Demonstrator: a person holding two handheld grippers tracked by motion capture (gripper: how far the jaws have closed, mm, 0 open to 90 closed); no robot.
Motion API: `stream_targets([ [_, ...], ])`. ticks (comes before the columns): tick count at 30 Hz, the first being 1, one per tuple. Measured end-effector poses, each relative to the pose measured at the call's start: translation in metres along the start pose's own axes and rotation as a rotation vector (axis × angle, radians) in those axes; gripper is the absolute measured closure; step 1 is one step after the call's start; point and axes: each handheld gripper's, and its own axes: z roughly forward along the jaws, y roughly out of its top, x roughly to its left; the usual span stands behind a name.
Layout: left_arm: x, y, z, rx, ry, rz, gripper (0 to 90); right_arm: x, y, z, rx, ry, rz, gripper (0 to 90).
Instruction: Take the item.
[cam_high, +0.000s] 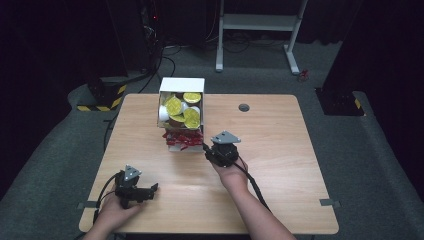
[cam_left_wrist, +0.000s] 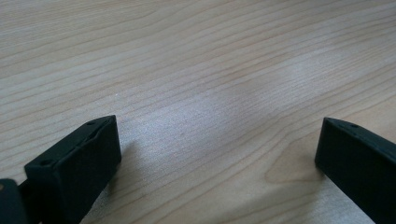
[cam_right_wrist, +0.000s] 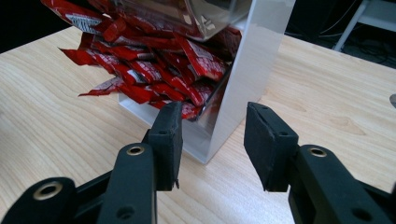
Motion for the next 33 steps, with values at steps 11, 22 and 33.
stream_targets([
  [11,0.0,0.0,0.0,0.0,0.0,-0.001,0.6,0.002,0.007,0.006,-0.001,-0.015,-0.01,57.8],
  [22,0.0,0.0,0.0,-0.001,-0.001,-0.001,0.6,0.006,0.014,0.013,-0.006,-0.021,-0.025,60.0],
  [33,0.0,0.0,0.0,-0.002,-0.003,-0.004,0.6,0.01,0.019,0.024,-0.004,-0.022,-0.044,62.1],
])
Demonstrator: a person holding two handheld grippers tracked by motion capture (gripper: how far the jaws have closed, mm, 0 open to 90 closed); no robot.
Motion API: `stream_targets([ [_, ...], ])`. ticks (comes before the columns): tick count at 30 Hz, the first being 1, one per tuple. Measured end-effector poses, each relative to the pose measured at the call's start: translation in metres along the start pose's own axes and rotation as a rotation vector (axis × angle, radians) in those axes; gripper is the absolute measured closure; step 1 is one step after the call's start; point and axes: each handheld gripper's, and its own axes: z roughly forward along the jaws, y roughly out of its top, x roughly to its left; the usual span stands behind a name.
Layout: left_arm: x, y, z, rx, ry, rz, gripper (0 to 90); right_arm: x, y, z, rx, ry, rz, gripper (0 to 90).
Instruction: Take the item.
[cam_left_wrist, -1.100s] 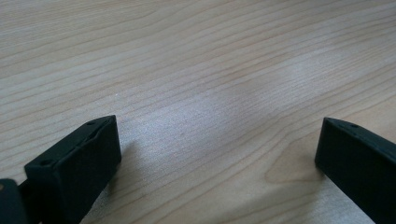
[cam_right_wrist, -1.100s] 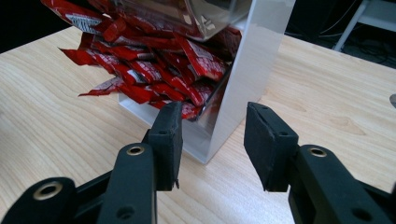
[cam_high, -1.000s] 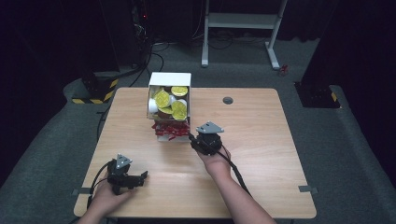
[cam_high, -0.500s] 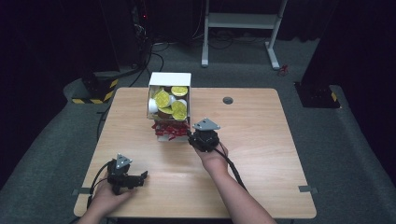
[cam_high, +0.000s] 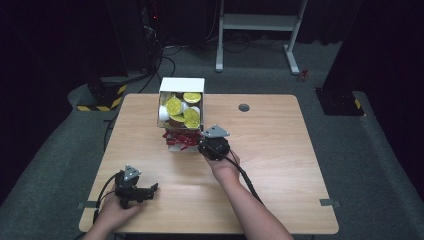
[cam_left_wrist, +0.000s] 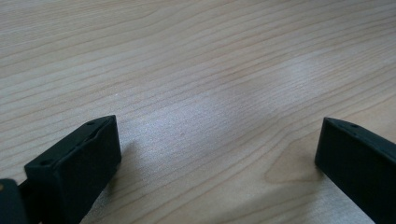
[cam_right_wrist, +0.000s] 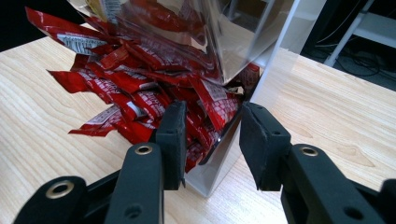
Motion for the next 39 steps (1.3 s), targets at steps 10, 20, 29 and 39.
stream_targets([
  [10,0.0,0.0,-0.001,0.007,-0.001,0.011,0.6,-0.001,0.001,0.008,-0.013,0.001,0.008,68.5],
  [20,0.0,0.0,0.0,0.004,0.0,0.008,0.6,0.001,0.002,0.007,-0.023,-0.005,-0.01,78.6],
  [29,0.0,0.0,0.0,0.003,-0.001,0.004,0.6,0.002,0.002,0.005,-0.009,-0.021,-0.036,86.7],
  [39,-0.001,0.0,0.0,0.002,0.0,0.004,0.6,0.002,0.0,-0.007,-0.024,-0.013,-0.045,88.0],
])
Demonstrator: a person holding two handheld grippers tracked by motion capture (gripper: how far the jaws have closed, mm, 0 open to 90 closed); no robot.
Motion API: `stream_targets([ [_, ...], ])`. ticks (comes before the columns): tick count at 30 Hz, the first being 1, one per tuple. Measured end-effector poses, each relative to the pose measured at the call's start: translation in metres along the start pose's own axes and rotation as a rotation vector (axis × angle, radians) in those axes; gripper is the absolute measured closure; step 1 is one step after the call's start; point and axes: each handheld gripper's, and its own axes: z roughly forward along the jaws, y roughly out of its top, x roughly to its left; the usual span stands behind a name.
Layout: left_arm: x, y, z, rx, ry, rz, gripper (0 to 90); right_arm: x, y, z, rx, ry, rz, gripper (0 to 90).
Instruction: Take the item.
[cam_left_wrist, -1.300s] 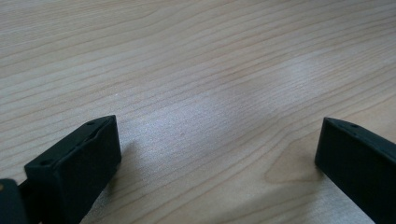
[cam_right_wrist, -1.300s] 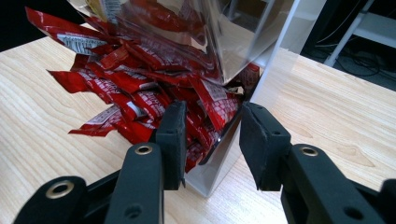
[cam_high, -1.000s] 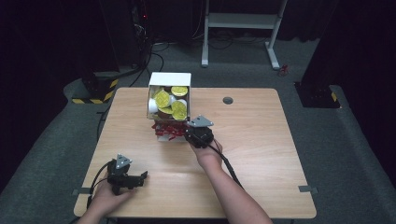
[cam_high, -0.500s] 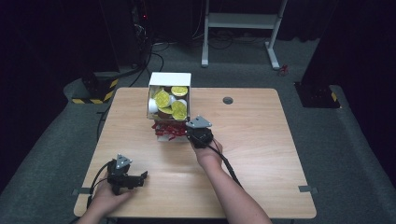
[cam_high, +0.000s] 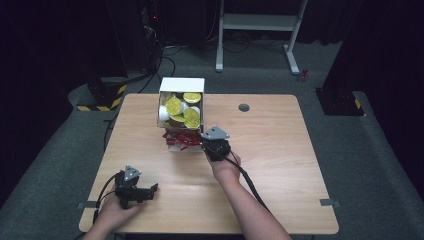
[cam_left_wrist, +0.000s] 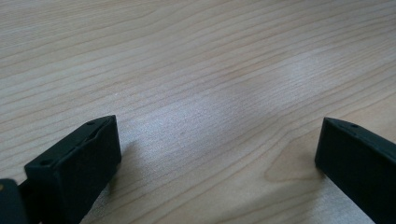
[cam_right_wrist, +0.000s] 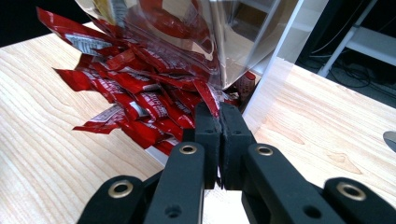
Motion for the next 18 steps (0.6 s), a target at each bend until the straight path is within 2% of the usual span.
stream_targets([
  [18,0.0,0.0,0.0,0.0,0.0,0.0,0.6,0.004,-0.008,-0.022,-0.043,0.02,0.013,88.7],
])
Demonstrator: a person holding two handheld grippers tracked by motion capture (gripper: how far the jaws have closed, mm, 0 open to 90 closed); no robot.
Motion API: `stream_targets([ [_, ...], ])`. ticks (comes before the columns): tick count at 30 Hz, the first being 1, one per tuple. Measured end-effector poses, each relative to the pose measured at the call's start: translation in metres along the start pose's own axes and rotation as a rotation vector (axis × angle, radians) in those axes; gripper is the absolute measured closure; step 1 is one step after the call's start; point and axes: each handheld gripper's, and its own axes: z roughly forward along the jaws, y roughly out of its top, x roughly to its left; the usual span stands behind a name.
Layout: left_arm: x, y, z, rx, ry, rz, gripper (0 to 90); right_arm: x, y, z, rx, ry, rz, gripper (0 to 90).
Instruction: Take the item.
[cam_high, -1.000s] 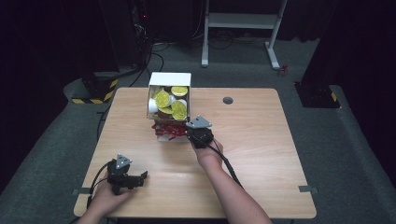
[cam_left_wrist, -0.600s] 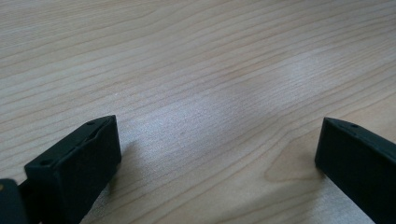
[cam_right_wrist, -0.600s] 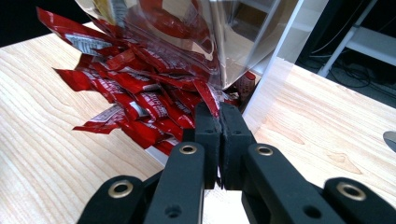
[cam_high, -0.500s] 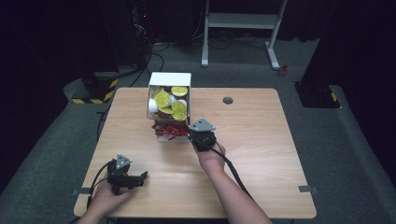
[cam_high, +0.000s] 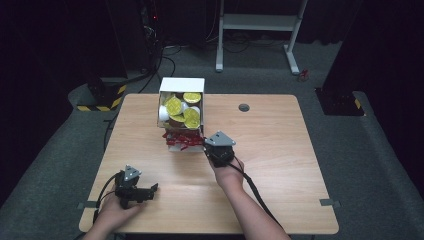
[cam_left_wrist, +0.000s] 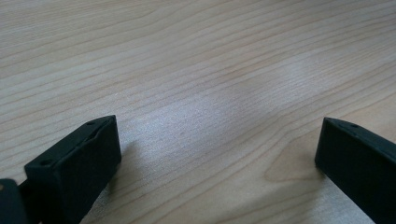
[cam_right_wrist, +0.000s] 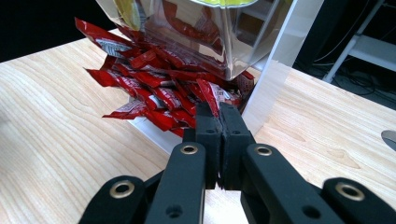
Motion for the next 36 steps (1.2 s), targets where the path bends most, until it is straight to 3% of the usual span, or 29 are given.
stream_targets([
  [36,0.0,0.0,0.0,0.0,0.0,0.0,0.6,0.001,-0.012,-0.043,-0.073,0.014,0.016,89.2],
])
